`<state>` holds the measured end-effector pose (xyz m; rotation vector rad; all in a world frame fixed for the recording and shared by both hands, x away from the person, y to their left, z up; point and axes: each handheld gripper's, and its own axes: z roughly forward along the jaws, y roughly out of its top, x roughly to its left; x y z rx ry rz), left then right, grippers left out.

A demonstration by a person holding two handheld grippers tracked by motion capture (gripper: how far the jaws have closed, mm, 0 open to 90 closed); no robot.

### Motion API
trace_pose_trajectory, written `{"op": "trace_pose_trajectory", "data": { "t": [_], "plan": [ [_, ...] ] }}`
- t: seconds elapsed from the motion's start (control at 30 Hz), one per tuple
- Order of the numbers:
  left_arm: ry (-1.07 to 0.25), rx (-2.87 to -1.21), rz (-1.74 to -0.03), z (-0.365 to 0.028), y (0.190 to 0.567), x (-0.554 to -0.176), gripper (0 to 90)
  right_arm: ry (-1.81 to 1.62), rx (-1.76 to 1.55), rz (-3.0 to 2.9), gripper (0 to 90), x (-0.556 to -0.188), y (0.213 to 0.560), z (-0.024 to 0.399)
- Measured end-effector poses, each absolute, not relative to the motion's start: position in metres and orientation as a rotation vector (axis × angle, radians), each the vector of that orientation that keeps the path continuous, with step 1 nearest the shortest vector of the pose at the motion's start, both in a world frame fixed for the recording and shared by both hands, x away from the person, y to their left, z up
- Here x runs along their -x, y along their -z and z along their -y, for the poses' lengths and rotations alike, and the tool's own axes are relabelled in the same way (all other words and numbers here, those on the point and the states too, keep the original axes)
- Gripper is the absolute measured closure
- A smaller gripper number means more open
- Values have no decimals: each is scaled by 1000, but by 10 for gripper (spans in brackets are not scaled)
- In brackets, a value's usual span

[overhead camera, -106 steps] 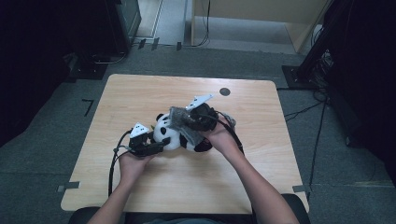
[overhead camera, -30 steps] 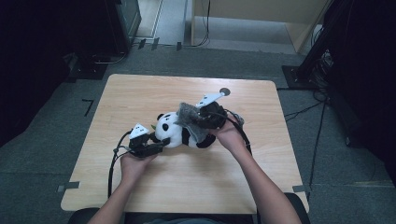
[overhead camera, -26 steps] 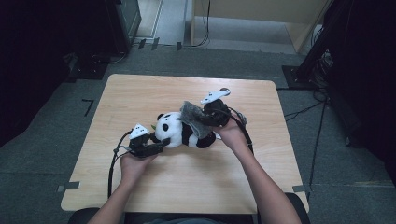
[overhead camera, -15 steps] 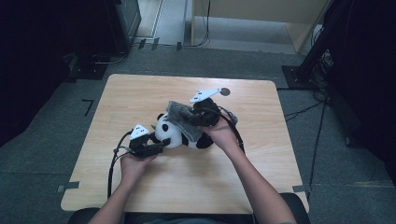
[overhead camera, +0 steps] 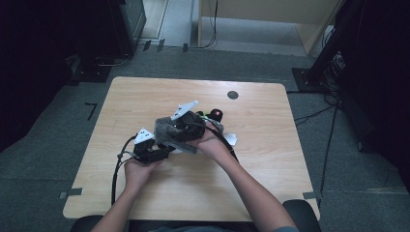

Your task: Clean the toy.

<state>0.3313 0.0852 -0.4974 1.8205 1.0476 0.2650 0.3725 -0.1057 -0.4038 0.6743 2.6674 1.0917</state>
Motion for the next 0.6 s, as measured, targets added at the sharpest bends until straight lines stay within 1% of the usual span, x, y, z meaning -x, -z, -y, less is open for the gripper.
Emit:
{"op": "trace_pose_trajectory", "data": {
  "t": [0.03, 0.07, 0.13, 0.4, 0.6],
  "plan": [
    [-265, -1822, -1048, -85, 497, -331, 363, -1092, -674, -2667, 662, -373, 404, 106],
    [-267, -1824, -1046, -85, 497, -331, 363, -1084, -672, -2664, 693, -373, 404, 108],
    [-266, -1826, -1049, -85, 497, -331, 364, -1084, -682, -2659, 720, -373, 404, 114],
    [-258, -1816, -1056, -85, 497, -332, 365, -1097, -756, -2622, 733, -376, 399, 147],
    [-264, -1825, -1046, -85, 497, -332, 366, -1123, -865, -2558, 747, -380, 395, 182]
  ]
}}
